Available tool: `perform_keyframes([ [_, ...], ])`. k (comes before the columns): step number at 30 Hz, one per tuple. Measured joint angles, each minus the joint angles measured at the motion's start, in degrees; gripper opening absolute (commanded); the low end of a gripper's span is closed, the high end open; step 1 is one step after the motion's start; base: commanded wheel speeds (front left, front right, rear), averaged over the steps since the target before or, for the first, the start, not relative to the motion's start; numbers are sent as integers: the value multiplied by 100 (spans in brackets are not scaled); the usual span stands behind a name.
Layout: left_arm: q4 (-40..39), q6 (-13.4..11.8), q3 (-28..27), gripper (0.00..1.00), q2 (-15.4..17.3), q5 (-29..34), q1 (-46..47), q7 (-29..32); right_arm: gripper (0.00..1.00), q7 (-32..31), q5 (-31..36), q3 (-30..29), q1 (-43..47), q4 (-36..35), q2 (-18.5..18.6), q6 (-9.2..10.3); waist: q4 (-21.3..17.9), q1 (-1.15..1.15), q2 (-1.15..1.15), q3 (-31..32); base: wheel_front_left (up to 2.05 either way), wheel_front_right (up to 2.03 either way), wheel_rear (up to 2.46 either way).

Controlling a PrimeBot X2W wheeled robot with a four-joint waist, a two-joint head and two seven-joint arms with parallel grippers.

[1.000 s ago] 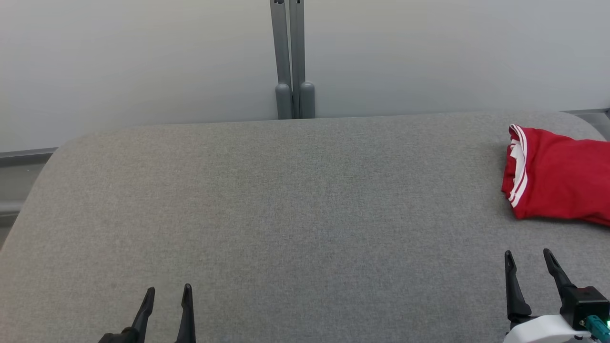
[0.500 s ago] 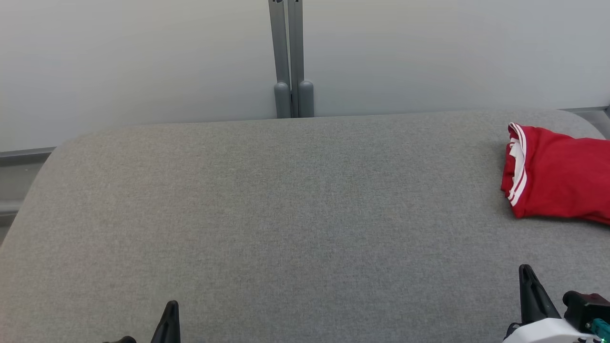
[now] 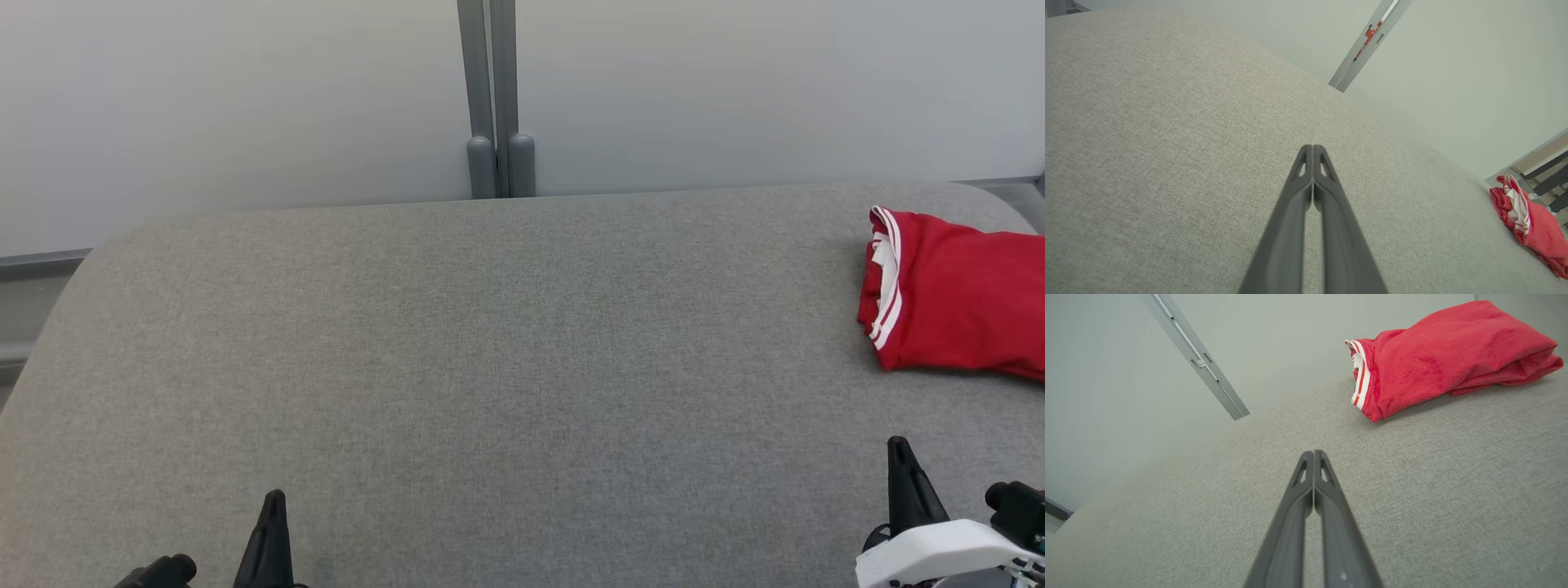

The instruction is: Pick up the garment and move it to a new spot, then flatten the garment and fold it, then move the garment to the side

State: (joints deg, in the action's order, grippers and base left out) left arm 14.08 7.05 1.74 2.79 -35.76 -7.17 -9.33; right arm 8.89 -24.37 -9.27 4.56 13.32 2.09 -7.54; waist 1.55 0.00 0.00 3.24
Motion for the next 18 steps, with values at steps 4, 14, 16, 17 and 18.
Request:
perform_keyframes([
  [4,1,0,-34,0,4,-352,68,77,0,-83,-409,20,-52,-2,2,0,-6,0,0,-13,0,0,0],
  [14,-3,1,-136,0,20,-1133,245,279,0,-292,-1339,55,-186,1,8,1,-21,0,0,-46,0,0,0],
  [16,-4,1,-152,0,22,-1259,269,323,0,-333,-1505,64,-225,2,9,1,-24,0,0,-52,0,0,0],
  [17,-3,1,-158,0,22,-1365,290,343,0,-350,-1590,67,-249,2,10,1,-25,0,0,-56,0,0,0],
  [18,-3,1,-164,0,22,-1428,312,357,0,-381,-1671,69,-263,2,12,1,-26,0,0,-59,0,0,0],
])
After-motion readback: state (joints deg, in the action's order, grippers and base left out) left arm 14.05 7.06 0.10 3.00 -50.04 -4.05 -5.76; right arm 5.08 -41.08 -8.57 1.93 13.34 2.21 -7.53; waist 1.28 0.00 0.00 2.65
